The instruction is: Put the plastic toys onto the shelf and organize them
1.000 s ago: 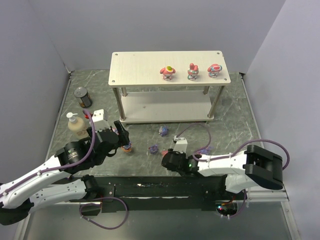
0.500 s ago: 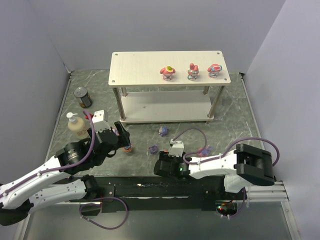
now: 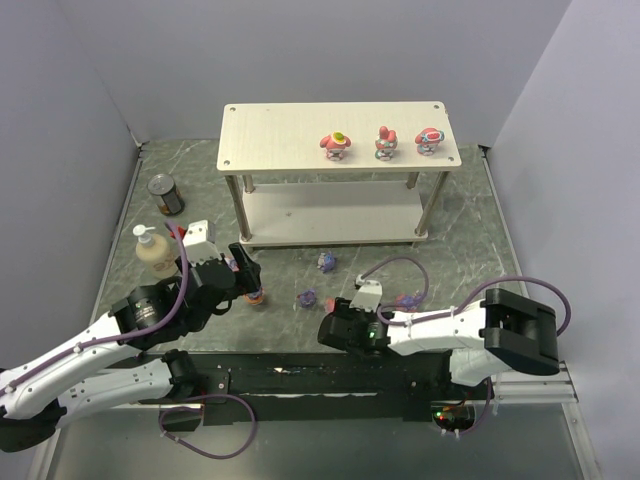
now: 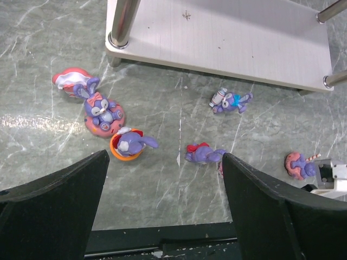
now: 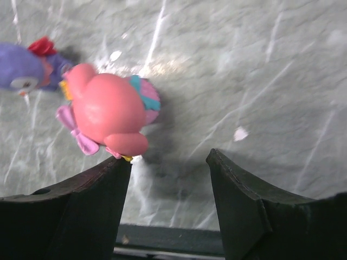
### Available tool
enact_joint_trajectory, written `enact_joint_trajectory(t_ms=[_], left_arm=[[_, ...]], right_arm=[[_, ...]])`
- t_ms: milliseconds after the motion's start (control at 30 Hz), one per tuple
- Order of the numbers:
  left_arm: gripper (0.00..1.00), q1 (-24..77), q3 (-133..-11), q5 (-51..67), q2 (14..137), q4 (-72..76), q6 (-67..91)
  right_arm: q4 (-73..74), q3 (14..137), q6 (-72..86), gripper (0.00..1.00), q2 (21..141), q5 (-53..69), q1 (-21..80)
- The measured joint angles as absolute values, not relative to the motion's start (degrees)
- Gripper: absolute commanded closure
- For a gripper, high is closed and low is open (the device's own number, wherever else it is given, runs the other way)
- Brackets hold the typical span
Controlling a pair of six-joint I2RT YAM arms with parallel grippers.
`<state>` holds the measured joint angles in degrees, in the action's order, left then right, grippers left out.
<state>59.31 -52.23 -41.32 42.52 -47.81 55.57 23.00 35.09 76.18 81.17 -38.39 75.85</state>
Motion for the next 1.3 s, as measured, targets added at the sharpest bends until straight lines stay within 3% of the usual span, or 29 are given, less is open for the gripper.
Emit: enact_joint_trajectory(t_ms=[500, 800, 1033, 1300], left_arm=[[0.08, 59.3, -52.0, -41.2, 42.7, -47.8, 55.6], [0.08, 59.3, -51.7, -41.2, 42.9, -47.8, 55.7], [0.08, 59.3, -51.2, -41.2, 41.6, -47.7, 55.8], [0.08, 59.3, -50.5, -40.5, 40.6, -47.6, 55.8]], right_arm=[[17.4, 30.5, 71.0, 0.33, 77.2, -37.9, 67.8], [16.7, 29.4, 70.5, 0.24, 77.6, -41.2, 74.3], [26.0, 35.4, 74.9, 0.07, 84.0, -44.8, 82.1], [33.5, 41.6, 80.1, 0.04, 90.2, -45.6, 81.8]])
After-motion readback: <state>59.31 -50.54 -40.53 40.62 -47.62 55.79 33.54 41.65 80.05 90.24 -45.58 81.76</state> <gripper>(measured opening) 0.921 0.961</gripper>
